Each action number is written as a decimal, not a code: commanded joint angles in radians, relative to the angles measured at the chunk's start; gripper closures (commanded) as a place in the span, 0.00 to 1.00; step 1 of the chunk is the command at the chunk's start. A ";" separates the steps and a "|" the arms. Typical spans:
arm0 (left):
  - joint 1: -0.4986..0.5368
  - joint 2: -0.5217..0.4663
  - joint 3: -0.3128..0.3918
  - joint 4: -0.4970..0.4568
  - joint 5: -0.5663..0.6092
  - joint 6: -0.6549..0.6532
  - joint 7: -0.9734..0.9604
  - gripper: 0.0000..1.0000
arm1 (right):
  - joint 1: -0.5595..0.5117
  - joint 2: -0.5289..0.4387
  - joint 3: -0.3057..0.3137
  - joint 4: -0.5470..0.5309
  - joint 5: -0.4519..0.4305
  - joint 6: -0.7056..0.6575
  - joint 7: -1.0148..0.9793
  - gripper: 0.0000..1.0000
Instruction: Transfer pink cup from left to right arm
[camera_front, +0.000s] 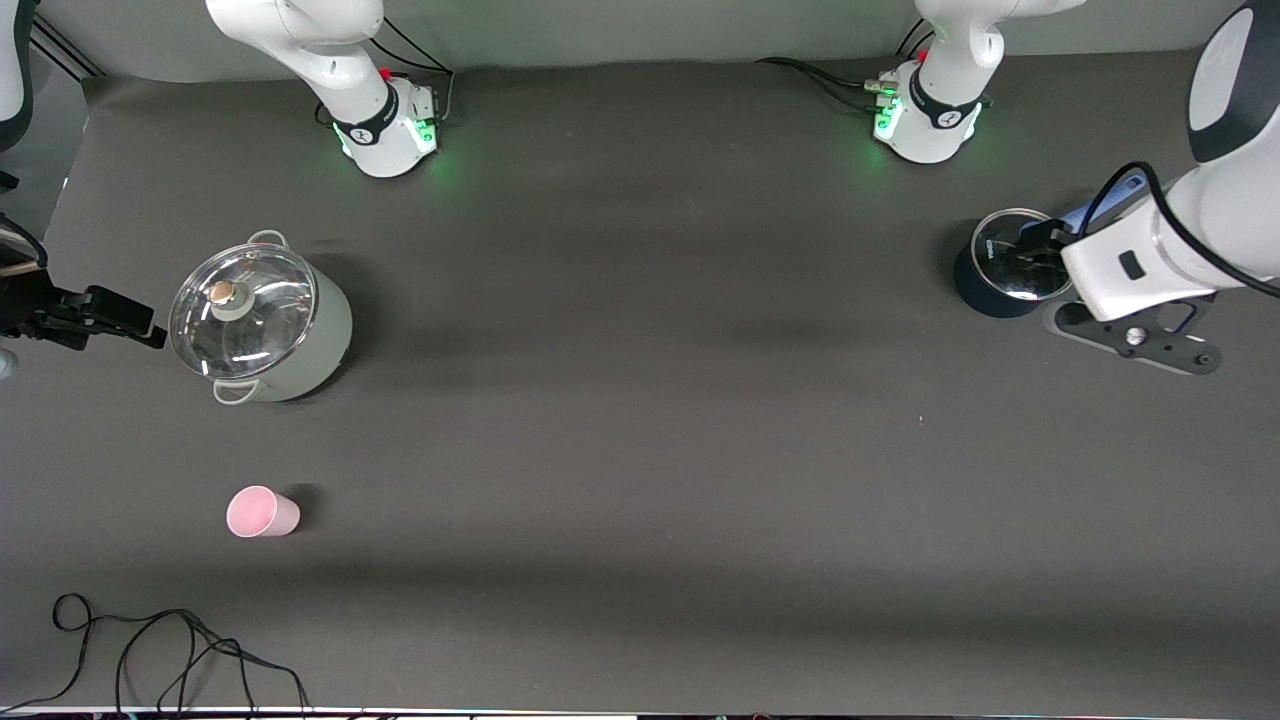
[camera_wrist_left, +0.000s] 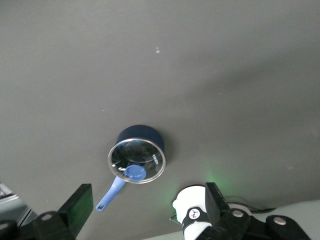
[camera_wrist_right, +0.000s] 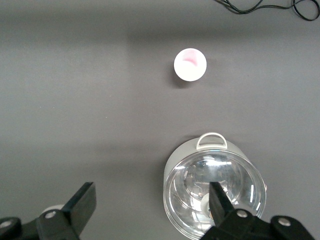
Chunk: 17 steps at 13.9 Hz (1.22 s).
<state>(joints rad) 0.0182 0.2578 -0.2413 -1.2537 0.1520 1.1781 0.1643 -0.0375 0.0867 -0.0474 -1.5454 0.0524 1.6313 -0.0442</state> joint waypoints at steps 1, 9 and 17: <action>-0.110 -0.045 0.159 -0.015 -0.014 -0.003 0.020 0.00 | 0.007 -0.010 -0.006 0.013 -0.005 -0.014 0.012 0.00; -0.138 -0.331 0.238 -0.470 -0.146 0.432 -0.070 0.00 | 0.007 -0.010 -0.009 0.011 -0.019 -0.053 -0.046 0.00; -0.092 -0.246 0.224 -0.308 -0.149 0.308 -0.132 0.00 | 0.007 -0.010 -0.008 0.018 -0.057 -0.050 -0.095 0.00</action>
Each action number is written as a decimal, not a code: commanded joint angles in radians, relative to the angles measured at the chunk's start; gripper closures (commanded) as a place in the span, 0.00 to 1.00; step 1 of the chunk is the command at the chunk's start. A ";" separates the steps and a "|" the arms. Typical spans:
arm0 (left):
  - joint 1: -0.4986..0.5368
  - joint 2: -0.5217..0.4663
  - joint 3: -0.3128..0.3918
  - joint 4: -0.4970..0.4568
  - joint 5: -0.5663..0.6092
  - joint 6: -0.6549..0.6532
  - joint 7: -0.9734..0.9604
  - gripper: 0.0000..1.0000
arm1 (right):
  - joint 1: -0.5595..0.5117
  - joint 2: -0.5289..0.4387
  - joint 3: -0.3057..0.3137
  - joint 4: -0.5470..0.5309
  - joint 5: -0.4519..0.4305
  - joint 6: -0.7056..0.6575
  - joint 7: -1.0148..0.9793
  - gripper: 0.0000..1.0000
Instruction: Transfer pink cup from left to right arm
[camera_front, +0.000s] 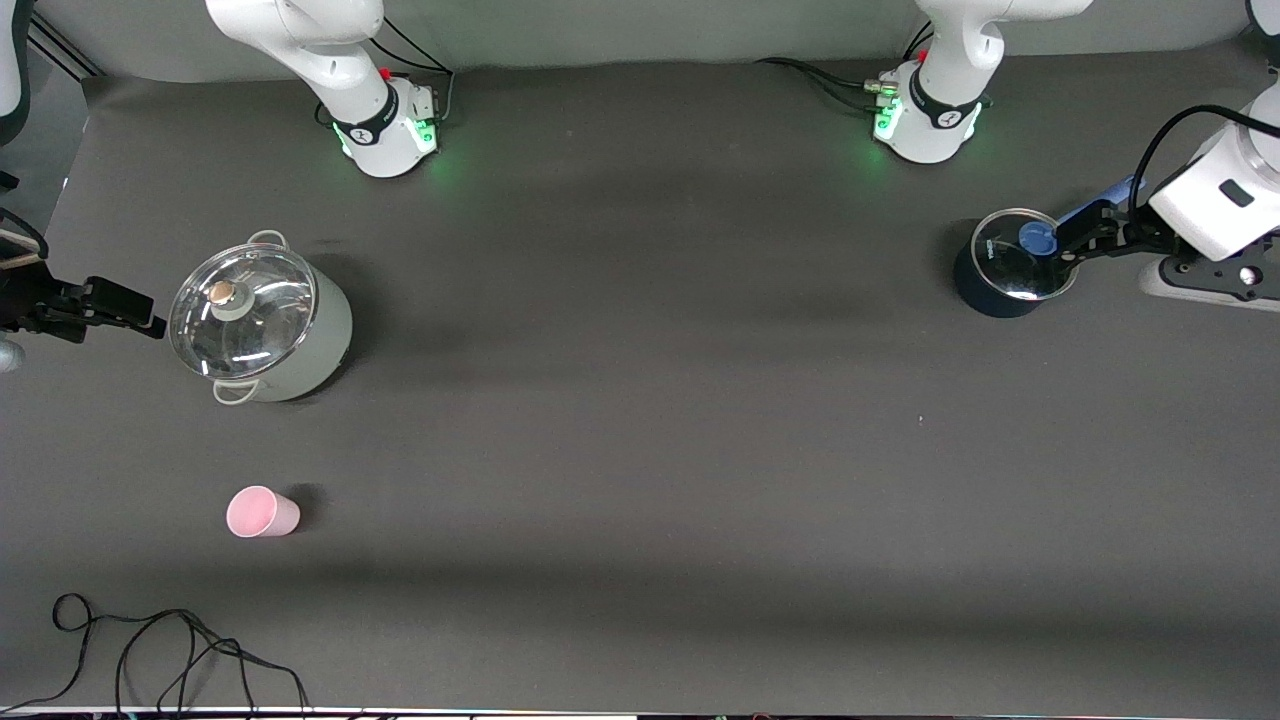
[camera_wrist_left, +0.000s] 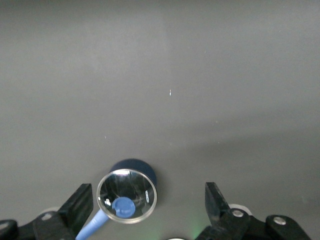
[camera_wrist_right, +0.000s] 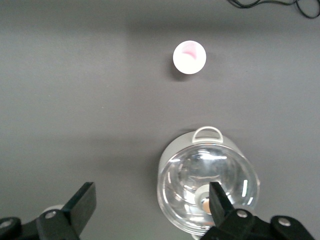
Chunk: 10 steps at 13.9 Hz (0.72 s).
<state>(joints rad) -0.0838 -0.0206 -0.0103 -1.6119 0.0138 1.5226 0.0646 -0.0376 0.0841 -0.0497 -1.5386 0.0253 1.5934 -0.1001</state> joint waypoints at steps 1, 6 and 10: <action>0.009 0.033 -0.007 0.044 -0.009 -0.057 -0.028 0.00 | 0.007 -0.007 -0.006 0.011 -0.030 -0.012 -0.039 0.00; -0.002 0.045 -0.007 0.052 -0.003 -0.085 -0.012 0.00 | 0.007 -0.007 -0.004 0.011 -0.030 -0.012 -0.039 0.00; 0.015 0.048 0.000 0.050 0.003 -0.101 -0.009 0.00 | 0.007 -0.007 -0.004 0.014 -0.028 -0.012 -0.038 0.00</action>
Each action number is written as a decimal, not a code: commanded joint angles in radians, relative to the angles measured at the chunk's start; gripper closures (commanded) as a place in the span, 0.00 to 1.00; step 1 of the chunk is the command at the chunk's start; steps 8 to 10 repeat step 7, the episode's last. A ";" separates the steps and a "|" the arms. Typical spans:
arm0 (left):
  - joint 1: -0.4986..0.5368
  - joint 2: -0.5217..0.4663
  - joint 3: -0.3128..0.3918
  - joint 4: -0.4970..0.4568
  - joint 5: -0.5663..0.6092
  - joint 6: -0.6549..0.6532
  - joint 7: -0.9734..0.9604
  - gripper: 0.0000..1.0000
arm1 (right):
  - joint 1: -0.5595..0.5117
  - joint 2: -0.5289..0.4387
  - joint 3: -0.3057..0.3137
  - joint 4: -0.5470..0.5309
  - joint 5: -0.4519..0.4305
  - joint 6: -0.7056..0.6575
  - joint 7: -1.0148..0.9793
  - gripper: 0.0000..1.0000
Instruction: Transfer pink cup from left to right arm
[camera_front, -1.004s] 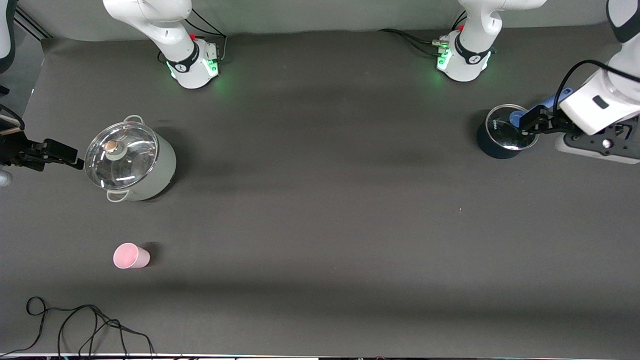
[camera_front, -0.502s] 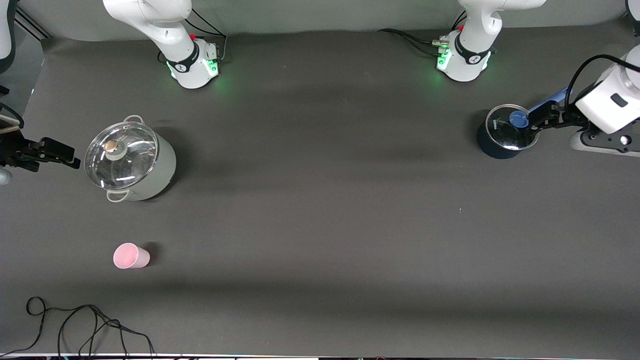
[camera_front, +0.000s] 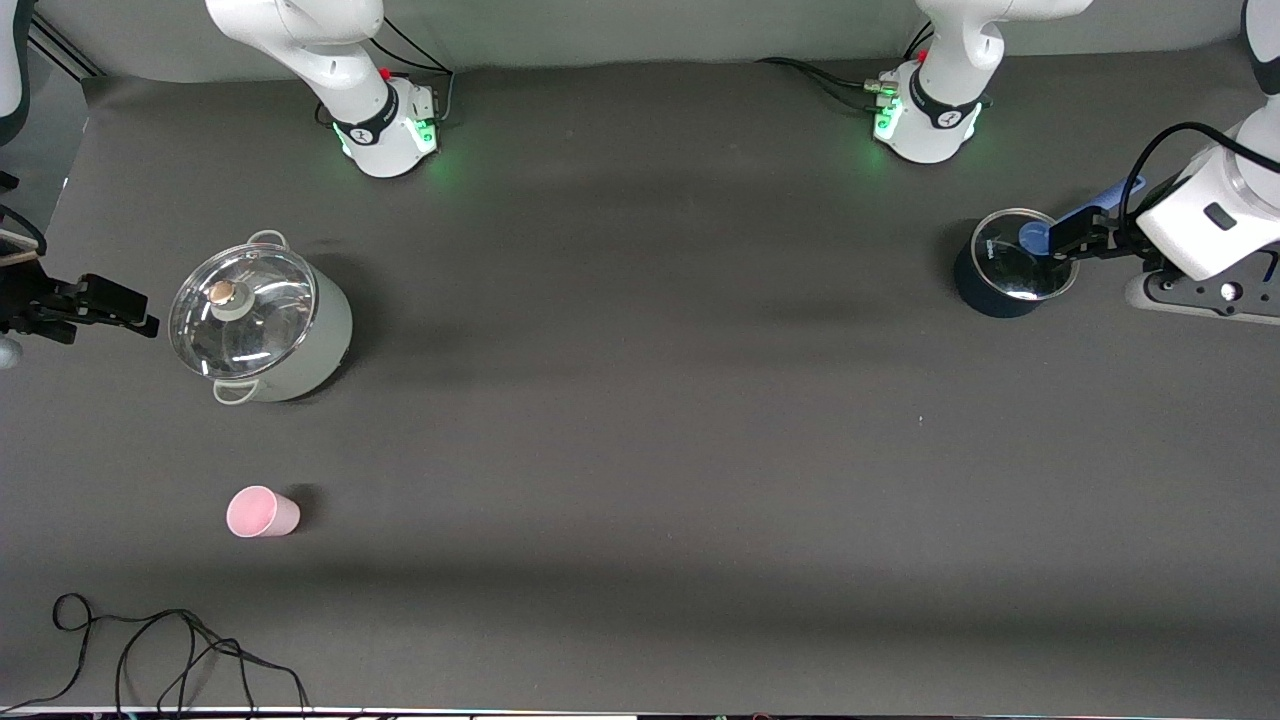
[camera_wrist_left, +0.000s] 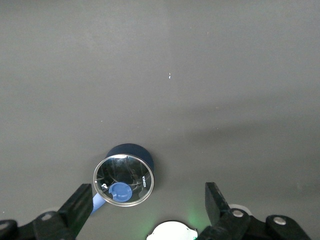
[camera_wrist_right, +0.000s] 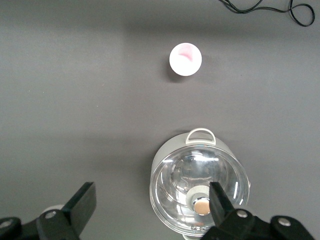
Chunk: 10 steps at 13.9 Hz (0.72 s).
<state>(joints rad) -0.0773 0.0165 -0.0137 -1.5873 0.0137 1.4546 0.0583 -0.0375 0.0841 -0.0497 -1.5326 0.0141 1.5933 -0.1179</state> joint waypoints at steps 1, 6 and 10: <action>0.007 0.013 0.003 0.026 0.006 -0.033 -0.003 0.00 | 0.007 -0.007 -0.004 0.008 -0.016 -0.012 -0.020 0.00; 0.002 0.013 0.001 0.013 0.008 0.041 -0.006 0.00 | 0.007 -0.006 -0.004 0.014 -0.010 -0.012 -0.019 0.00; 0.004 0.013 0.001 0.013 0.006 0.052 -0.006 0.00 | 0.007 -0.006 -0.004 0.014 -0.008 -0.012 -0.019 0.00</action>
